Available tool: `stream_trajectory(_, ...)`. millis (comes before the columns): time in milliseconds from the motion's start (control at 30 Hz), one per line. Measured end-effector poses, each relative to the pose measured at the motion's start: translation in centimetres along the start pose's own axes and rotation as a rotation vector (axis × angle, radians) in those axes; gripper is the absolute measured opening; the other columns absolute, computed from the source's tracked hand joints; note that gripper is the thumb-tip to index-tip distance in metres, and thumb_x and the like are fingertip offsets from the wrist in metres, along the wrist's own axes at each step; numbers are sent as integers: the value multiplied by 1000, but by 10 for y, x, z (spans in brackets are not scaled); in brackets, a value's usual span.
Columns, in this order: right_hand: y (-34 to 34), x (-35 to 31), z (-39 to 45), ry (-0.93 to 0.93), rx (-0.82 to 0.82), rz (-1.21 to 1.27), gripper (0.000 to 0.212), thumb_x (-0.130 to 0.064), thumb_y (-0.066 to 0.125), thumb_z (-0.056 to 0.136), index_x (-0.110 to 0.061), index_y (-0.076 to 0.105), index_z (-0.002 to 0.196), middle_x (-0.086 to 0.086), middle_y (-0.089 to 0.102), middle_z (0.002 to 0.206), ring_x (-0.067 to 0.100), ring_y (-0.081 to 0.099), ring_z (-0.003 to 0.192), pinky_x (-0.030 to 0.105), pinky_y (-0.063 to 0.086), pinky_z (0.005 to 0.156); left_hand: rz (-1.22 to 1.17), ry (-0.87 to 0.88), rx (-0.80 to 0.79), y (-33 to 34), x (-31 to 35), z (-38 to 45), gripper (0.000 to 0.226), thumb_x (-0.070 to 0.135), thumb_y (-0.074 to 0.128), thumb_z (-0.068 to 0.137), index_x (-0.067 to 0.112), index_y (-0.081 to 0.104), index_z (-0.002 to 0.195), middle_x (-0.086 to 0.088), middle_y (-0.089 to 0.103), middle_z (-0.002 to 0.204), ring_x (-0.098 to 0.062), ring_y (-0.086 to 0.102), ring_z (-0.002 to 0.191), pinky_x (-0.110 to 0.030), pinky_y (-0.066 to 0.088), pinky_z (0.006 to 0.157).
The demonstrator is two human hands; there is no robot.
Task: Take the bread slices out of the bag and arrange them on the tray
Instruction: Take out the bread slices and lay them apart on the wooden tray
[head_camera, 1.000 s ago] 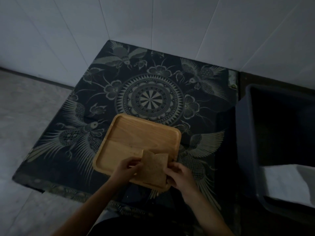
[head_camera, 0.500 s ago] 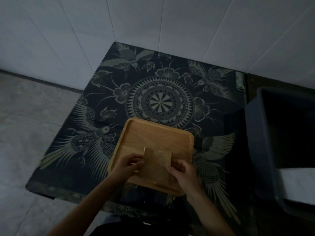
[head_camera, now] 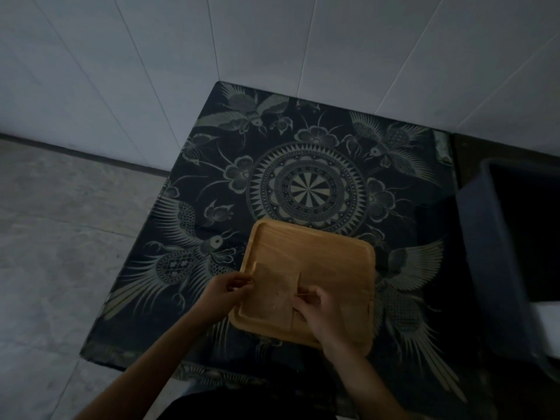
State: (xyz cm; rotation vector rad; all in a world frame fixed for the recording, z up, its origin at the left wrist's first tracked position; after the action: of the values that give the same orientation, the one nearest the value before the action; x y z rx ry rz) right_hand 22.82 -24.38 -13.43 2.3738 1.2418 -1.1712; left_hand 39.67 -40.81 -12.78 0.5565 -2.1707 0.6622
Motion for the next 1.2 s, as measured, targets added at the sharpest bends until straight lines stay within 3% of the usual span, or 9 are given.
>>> stream_trajectory(100, 13, 7, 2, 9, 3, -48, 23, -31, 80, 87, -25, 68, 106, -5, 72, 106, 10, 68, 97, 31, 59, 85, 81, 20, 17, -4, -6, 7, 18, 17, 70, 91, 14, 74, 108, -3, 75, 103, -13, 68, 88, -32, 54, 79)
stream_trajectory(333, 27, 17, 9, 46, 40, -136, 13, -27, 73, 93, -30, 62, 99, -13, 66, 98, -1, 63, 85, 10, 45, 57, 182, 16, 18, -7, -20, 10, 16, 21, 70, 90, 18, 75, 105, 7, 74, 96, -8, 68, 88, -41, 59, 88)
stream_trajectory(533, 32, 26, 19, 37, 38, -107, 14, -34, 74, 92, -28, 67, 102, -4, 72, 107, 12, 70, 96, 36, 62, 87, 341, 85, 61, -4, -14, 6, 24, 27, 66, 91, 19, 77, 111, 3, 79, 102, -9, 71, 91, -33, 59, 84)
stream_trajectory(600, 33, 29, 20, 41, 49, -104, 14, -35, 74, 91, -32, 66, 101, -4, 71, 108, 13, 70, 97, 37, 62, 88, 358, 114, 84, -3, -10, 3, 23, 26, 65, 91, 18, 78, 109, 0, 80, 100, -12, 73, 88, -39, 61, 81)
stream_trajectory(867, 33, 28, 15, 28, 93, -215, 36, -38, 68, 96, -20, 63, 128, -21, 60, 97, -3, 61, 87, 17, 51, 66, 374, 65, 80, 0, -11, 0, 31, 27, 57, 96, 19, 72, 123, -5, 79, 108, -18, 74, 90, -35, 60, 81)
stream_trajectory(967, 32, 27, 13, 29, 91, -238, 39, -34, 66, 98, -18, 60, 134, -21, 58, 97, -5, 58, 86, 15, 48, 64, 383, 32, 37, 0, -13, 2, 32, 26, 53, 98, 19, 71, 124, -5, 80, 99, -15, 73, 84, -28, 58, 72)
stream_trajectory(1067, 32, 27, 12, 26, 82, -256, 42, -33, 65, 99, -17, 59, 137, -19, 59, 98, -5, 58, 85, 15, 48, 65, 377, 41, -5, 1, -12, 2, 29, 25, 50, 99, 24, 76, 110, -8, 75, 73, -24, 70, 69, -25, 45, 58)
stream_trajectory(1133, 31, 26, 12, 23, 81, -256, 45, -34, 65, 99, -16, 58, 139, -13, 59, 103, -4, 58, 87, 17, 50, 68, 367, 61, -42, 3, -10, 3, 30, 25, 48, 100, 23, 77, 94, -12, 68, 65, -32, 68, 69, -26, 39, 55)
stream_trajectory(1200, 31, 26, 11, 28, 73, -252, 45, -33, 65, 99, -15, 57, 140, -11, 60, 105, 0, 60, 90, 19, 52, 72, 372, 69, -56, 5, -8, 4, 30, 25, 47, 101, 21, 77, 97, -9, 65, 63, -30, 67, 65, -26, 39, 55)
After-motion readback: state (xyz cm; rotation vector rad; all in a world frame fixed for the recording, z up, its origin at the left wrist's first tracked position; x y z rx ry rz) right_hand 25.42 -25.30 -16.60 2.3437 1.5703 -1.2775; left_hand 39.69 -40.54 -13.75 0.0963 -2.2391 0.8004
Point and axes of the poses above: each hand's wrist, its own z-axis towards the middle knuckle, its own y-axis out of the palm, x = y × z, the point moved 4 cm from there along z, towards the middle knuckle
